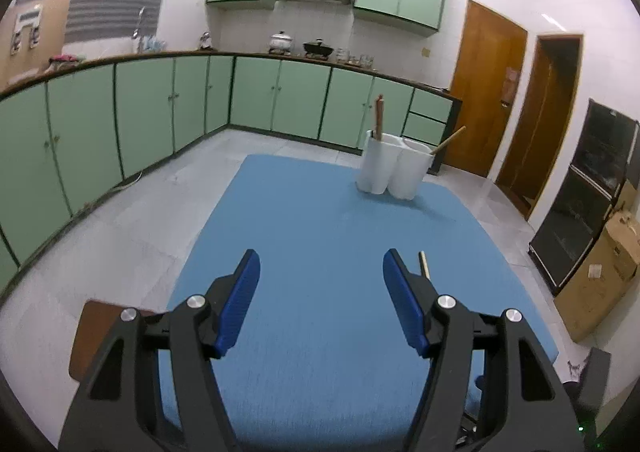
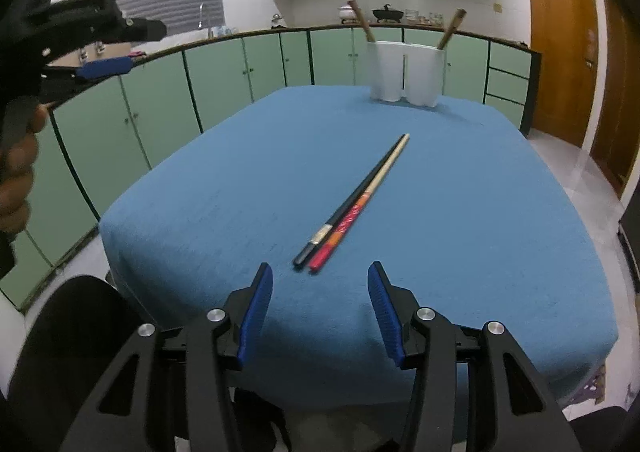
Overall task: Organize utensils
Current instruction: 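Open both tools and withdraw them back over the last two chopsticks, then grasp the black chopstick with the left tool while the right tool grasps the red-patterned chopstick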
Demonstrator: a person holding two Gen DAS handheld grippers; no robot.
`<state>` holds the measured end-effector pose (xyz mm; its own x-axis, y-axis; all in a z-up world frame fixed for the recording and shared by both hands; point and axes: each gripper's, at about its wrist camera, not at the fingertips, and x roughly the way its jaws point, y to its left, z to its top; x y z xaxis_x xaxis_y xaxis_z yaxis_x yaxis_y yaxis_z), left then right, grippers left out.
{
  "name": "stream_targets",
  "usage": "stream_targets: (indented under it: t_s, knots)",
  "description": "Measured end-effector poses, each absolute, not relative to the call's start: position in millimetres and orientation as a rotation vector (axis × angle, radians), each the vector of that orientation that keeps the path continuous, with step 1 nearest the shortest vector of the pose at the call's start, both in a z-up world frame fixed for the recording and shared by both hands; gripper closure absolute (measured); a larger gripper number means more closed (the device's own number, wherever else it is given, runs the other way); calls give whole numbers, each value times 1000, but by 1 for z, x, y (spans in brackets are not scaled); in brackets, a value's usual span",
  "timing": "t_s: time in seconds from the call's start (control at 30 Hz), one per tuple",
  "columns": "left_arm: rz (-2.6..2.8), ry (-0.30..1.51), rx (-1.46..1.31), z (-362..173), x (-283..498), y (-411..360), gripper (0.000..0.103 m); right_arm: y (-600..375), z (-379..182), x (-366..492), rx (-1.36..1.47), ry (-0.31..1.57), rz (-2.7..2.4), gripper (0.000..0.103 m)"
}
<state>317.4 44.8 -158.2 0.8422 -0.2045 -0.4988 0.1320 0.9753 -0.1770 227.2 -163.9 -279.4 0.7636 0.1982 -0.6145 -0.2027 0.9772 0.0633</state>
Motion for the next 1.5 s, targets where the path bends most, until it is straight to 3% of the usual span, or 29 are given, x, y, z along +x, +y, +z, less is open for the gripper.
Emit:
stream_targets:
  t_s: [1.17,1.5]
  knots:
    - [-254,657,-96,-226,308,4,41,-231,-287,253,61,671,58,53]
    - [-227,682,-100,-248,302,5,41,-200,-293,256,20,643,164,52]
